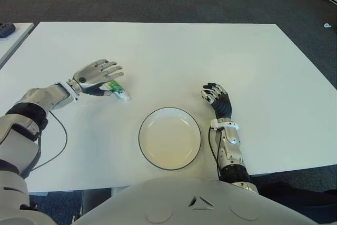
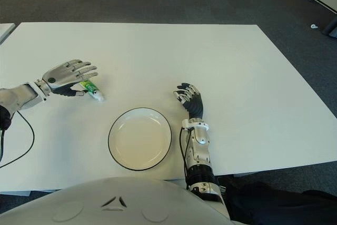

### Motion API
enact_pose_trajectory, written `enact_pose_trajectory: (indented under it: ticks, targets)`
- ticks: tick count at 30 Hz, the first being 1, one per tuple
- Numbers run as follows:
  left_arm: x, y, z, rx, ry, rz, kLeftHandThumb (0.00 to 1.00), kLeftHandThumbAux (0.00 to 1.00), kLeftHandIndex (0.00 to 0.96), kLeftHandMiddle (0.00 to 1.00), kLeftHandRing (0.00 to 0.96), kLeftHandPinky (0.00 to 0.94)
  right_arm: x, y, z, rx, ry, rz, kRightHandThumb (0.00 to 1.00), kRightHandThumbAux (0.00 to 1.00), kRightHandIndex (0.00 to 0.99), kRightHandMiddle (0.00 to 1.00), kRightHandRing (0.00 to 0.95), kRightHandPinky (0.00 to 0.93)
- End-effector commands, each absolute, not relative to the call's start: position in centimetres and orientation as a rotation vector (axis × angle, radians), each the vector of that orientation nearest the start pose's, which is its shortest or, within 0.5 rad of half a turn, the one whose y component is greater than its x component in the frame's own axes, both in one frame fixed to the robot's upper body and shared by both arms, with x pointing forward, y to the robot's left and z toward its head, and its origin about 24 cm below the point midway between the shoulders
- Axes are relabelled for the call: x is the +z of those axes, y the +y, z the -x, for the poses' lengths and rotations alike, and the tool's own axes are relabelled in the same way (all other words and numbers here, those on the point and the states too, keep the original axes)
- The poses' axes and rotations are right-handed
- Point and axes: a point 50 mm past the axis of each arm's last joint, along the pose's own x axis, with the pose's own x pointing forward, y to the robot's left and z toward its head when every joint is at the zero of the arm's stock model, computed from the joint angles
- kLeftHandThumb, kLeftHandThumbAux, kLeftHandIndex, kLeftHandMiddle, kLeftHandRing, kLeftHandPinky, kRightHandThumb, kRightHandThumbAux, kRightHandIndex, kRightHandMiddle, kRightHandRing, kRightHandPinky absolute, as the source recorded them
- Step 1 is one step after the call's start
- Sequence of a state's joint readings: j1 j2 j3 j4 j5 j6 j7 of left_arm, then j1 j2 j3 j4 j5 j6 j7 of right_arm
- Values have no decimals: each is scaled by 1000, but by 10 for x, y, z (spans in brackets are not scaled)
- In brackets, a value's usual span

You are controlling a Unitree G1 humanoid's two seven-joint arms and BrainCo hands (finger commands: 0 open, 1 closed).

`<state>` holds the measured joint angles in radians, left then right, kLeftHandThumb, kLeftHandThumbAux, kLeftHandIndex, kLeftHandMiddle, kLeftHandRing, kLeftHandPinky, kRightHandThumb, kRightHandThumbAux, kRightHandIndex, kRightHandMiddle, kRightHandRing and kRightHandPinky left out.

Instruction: Put the toothpaste on the table into the plate.

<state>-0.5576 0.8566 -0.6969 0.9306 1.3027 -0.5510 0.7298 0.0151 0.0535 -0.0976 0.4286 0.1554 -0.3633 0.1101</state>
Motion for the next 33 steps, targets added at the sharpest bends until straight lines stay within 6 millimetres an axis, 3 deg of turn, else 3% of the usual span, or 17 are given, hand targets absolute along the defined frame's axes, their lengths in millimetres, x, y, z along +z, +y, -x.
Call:
enact_pose_trajectory:
  ticks: [1, 23, 33]
  targets:
    - [26, 279, -280, -791, -477, -2010, 424, 291, 0, 0, 0, 0, -27, -160, -230, -55, 78, -197, 133, 838, 329, 403, 430, 451]
    - [-2, 269, -265, -1063, -491, -2051, 531, 396, 0, 0, 0, 0, -26, -164, -230, -43, 69, -187, 127, 832, 321, 404, 431, 452]
    - [-11, 266, -259, -1201, -463, -2056, 503, 356, 0, 0, 0, 0, -26, -165, -230, -50, 71, -193, 140, 831, 321, 407, 437, 457]
